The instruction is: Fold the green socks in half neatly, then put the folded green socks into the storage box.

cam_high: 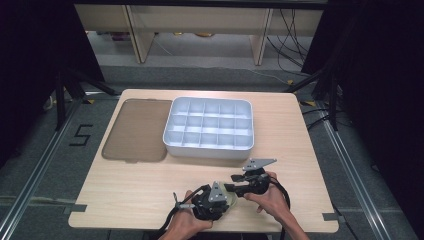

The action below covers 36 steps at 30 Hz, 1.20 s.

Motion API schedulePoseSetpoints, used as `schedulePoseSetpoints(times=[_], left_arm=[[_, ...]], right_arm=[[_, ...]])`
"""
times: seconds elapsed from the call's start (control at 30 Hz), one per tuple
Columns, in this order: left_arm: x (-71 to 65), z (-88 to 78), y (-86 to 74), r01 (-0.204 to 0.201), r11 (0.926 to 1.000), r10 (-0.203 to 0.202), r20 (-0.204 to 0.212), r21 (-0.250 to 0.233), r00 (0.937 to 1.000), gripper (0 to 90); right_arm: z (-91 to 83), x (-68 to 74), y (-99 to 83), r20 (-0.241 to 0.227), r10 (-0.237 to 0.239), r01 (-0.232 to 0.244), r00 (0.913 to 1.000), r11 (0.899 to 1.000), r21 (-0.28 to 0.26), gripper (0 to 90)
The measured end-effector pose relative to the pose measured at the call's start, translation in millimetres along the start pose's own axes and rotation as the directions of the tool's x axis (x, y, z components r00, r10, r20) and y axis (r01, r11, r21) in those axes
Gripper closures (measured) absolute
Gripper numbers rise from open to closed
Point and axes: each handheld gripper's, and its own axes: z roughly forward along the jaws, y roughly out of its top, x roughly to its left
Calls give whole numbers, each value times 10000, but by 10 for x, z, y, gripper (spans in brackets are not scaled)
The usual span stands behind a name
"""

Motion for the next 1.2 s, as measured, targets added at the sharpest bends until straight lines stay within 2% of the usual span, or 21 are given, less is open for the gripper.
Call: schedulePoseSetpoints(times=[0.07,0.1,0.17,0.2,0.23,0.27,0.33,0.37,0.5,0.53,0.57,0.67,0.73,0.83,0.9,0.97,1.03,1.07,1.13,1.17,1.2], left_arm=[[-1,2,1,27,10000,-27,-1,-19,10000,796],[-6,3,1,41,10000,-41,-21,-25,10000,795],[-22,7,-3,177,9998,-177,-116,-9,9998,793],[-19,5,-3,-49,10000,49,-69,-58,10000,792],[-12,-4,-4,-215,9998,216,-78,58,9997,790],[-23,0,-5,-66,10000,65,-103,-33,9999,790],[-25,0,-6,-71,10000,70,-122,-39,9999,789],[-30,2,-4,-43,10000,42,-150,-49,9999,788],[-45,5,-7,117,9999,-117,-166,-42,9998,785],[-44,1,-8,111,9999,-111,-158,-22,9998,785],[-31,-4,-7,-120,9999,120,-183,-18,9998,785],[-40,-6,-16,-23,10000,21,-201,-71,9998,781],[-22,-9,-19,-168,9999,168,-235,-22,9996,780],[-33,-8,-22,4,9999,-6,-140,-111,9999,774],[-32,-8,-21,32,9999,-33,-91,-107,10000,767],[-34,-2,-24,285,9995,-286,-49,-129,9996,756],[-41,-6,-28,273,9995,-274,-30,-168,9996,749],[-36,-14,-25,92,9998,-93,-60,-165,9999,741],[-39,-16,-28,75,9997,-76,-29,-211,10000,729],[-29,-23,-27,-44,9999,42,-110,-165,9999,716],[-37,-27,-33,336,9991,-336,21,-243,9994,694]], right_arm=[[7,5,2,-45,116,-115,9999,9999,106,480],[40,6,3,-132,108,-104,9999,9994,344,420],[93,2,-4,-172,185,-176,9997,9985,523,399],[103,-1,-1,-162,232,-221,9996,9977,638,389],[125,-4,-1,-212,261,-245,9994,9970,728,385],[138,-13,1,-252,308,-288,9992,9966,773,384],[151,-16,0,-251,345,-324,9991,9962,807,384],[181,-32,-9,-238,255,-229,9994,9945,1020,374],[203,-41,-4,-293,256,-223,9992,9939,1082,380],[206,-41,-1,-302,203,-168,9993,9935,1129,389],[210,-37,0,-423,168,-118,9990,9931,1167,410],[218,-31,3,-583,101,-28,9982,9924,1231,487],[230,-21,-3,-775,293,-197,9966,9924,1216,552],[238,-33,-15,-1178,625,-479,9911,9913,1224,612],[234,-38,-21,-1127,790,-650,9905,9902,1232,634],[234,-52,-30,-1211,903,-761,9885,9902,1170,657],[232,-49,-31,-1246,976,-832,9874,9897,1165,680],[234,-47,-32,-1335,945,-796,9865,9904,1129,691],[231,-40,-31,-1228,910,-774,9882,9908,1112,700],[229,-28,-31,-1339,997,-852,9860,9903,1102,711],[227,-36,-38,-1264,1000,-872,9869,9908,1034,719]])
